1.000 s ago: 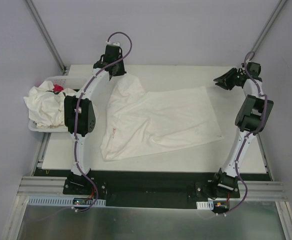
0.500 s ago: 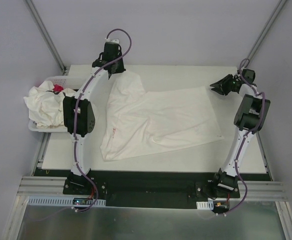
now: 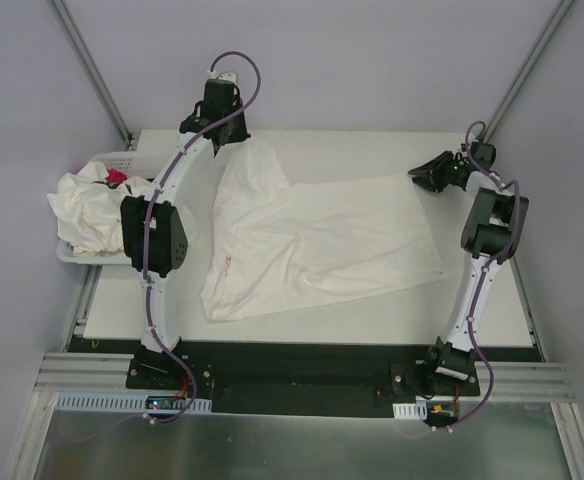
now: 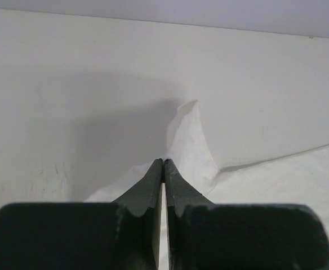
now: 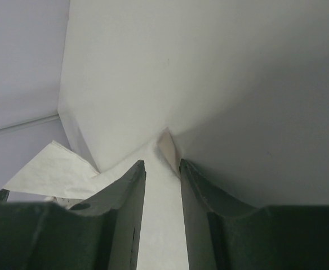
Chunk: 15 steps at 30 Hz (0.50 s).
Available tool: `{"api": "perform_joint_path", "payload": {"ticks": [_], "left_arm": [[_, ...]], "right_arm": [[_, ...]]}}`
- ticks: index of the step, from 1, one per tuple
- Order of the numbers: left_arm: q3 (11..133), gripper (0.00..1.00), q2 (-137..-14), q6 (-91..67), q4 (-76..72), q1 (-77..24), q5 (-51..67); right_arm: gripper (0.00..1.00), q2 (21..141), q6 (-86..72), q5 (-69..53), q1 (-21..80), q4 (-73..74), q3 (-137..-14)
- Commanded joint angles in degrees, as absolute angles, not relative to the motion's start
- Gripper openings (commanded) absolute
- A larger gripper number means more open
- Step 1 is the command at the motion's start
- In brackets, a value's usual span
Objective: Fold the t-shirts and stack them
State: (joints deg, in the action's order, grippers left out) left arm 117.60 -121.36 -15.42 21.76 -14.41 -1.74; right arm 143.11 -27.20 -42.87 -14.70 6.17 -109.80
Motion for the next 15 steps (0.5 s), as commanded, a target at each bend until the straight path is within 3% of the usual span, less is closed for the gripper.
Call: {"api": "perform_joint_path", "payload": {"ticks": [1, 9, 15], "left_arm": [[117.8, 0.00, -117.2, -14.7, 21.4, -14.2, -1.1], [116.6, 0.00, -116.7, -14.4, 21.3, -14.2, -1.4], [116.1, 0.00, -116.5, -14.4, 21.3, -14.2, -1.5]], "right_arm": [[0.34, 145.2, -29.2, -42.8, -13.0, 4.5, -110.7], [0.34, 144.9, -30.1, -42.5, -12.2, 3.2, -110.5], [0.24, 143.8, -30.3, -42.2, -12.2, 1.9, -109.2]]}}
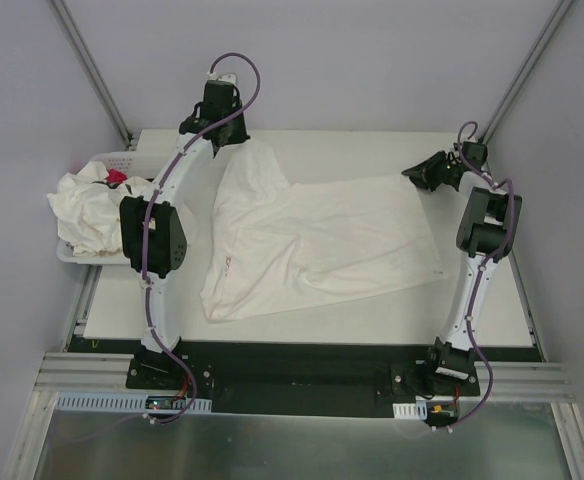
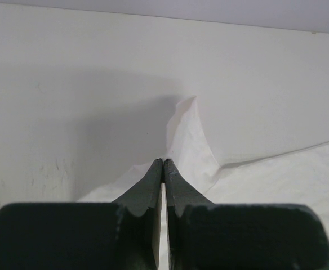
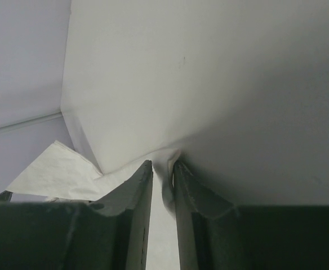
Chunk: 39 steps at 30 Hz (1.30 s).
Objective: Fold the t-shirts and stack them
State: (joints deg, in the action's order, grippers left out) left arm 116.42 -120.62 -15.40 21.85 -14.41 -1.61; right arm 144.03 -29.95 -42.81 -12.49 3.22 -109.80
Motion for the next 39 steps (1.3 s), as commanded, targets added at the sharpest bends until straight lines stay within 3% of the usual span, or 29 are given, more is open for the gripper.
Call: {"api": "perform_joint_path", "payload": {"ticks": [1, 39], "left_arm": [[115.8, 0.00, -116.4, -14.4, 21.3, -14.2, -1.5], [110.8, 0.00, -112.9, -13.3, 21.3, -14.2, -3.6]], "right_arm": [[0.24, 143.8, -30.5, -42.1, -12.2, 1.9, -109.2], [0.29, 146.3, -33.1, -41.3, -14.7, 0.3, -111.9]]}}
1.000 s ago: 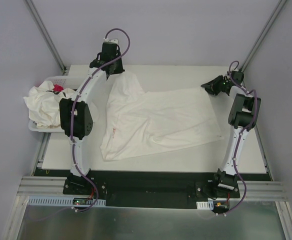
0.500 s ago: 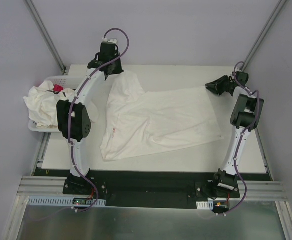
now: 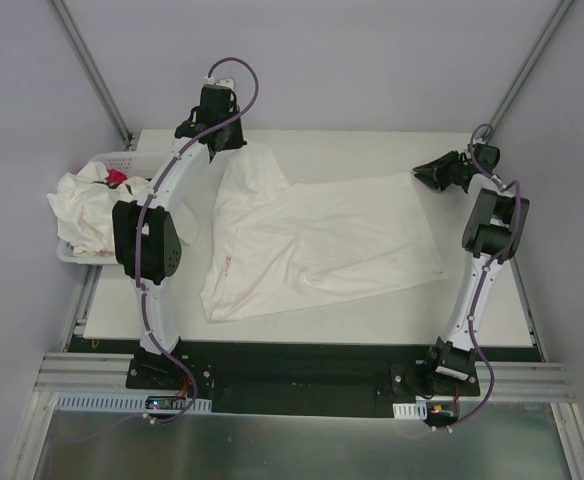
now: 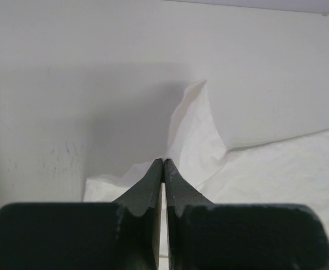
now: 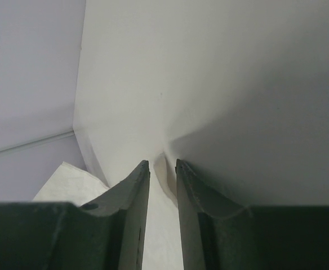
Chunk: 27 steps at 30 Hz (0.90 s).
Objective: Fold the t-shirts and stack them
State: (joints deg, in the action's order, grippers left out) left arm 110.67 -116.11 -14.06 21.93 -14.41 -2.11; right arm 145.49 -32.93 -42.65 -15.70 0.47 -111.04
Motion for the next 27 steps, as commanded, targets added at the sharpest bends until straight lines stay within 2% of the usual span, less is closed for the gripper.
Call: {"api": "perform_joint_path", "payload": {"ticks": [1, 20, 23, 27], "left_arm": [[110.9, 0.00, -112.9, -13.3, 21.3, -14.2, -3.6], [111.3, 0.00, -113.2, -12.5, 21.2, -14.2, -4.4], [111.4, 0.00, -113.2, -12.4, 21.3, -14.1, -4.4], [111.4, 0.00, -113.2, -12.3, 21.3, -14.0, -4.5]], "right_arm": [[0.29, 146.4, -33.1, -41.4, -14.6, 0.4, -111.9], [0.30, 145.7, -34.8, -41.4, -12.7, -2.5, -108.8], [0.27, 145.4, -34.9, -41.4, -12.7, -2.7, -108.5], [0.09, 144.8, -34.9, -40.9, -12.7, -3.1, -107.6]]}}
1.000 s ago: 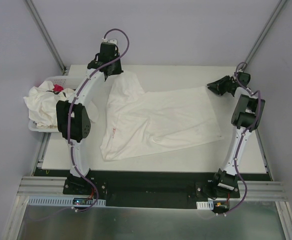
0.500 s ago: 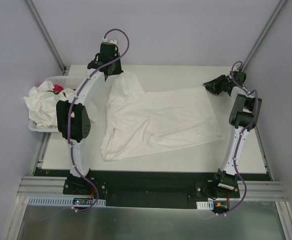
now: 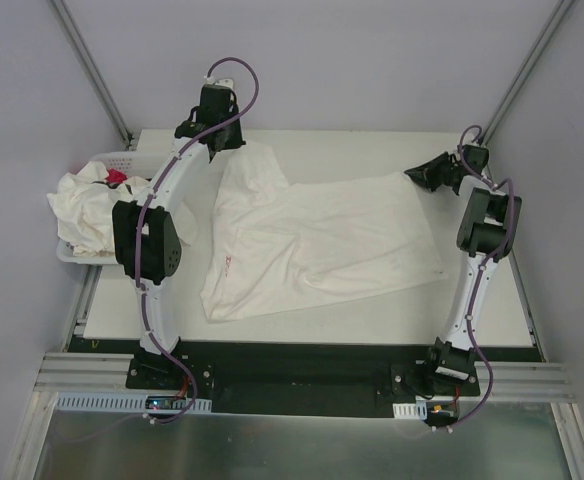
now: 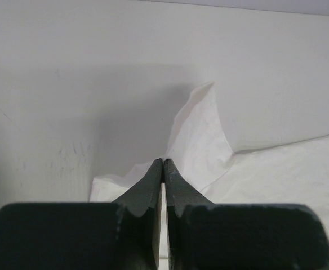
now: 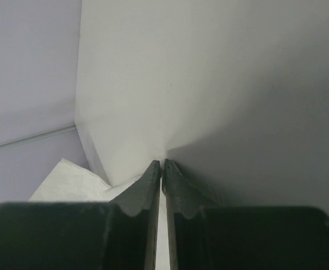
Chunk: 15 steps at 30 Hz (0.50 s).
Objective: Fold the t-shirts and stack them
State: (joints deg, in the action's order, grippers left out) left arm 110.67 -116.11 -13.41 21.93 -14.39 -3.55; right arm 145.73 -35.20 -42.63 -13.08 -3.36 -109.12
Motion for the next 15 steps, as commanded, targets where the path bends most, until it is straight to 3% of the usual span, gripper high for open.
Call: {"api": "perform_joint_path", "payload": {"ticks": [1, 5, 15], "left_arm": [[111.4, 0.00, -113.2, -12.2, 21.3, -14.0, -4.6], [111.2, 0.00, -113.4, -12.2, 21.4, -13.8, -4.7], [111.4, 0.00, -114.5, -12.1, 21.3, -13.7, -5.8]], "right_arm": [[0.07, 144.8, -34.9, -40.9, -12.7, -3.2, -107.6], [0.02, 144.6, -35.1, -40.9, -13.0, -3.2, -107.6], [0.01, 143.9, -35.9, -41.3, -14.7, -3.3, -107.7]]}}
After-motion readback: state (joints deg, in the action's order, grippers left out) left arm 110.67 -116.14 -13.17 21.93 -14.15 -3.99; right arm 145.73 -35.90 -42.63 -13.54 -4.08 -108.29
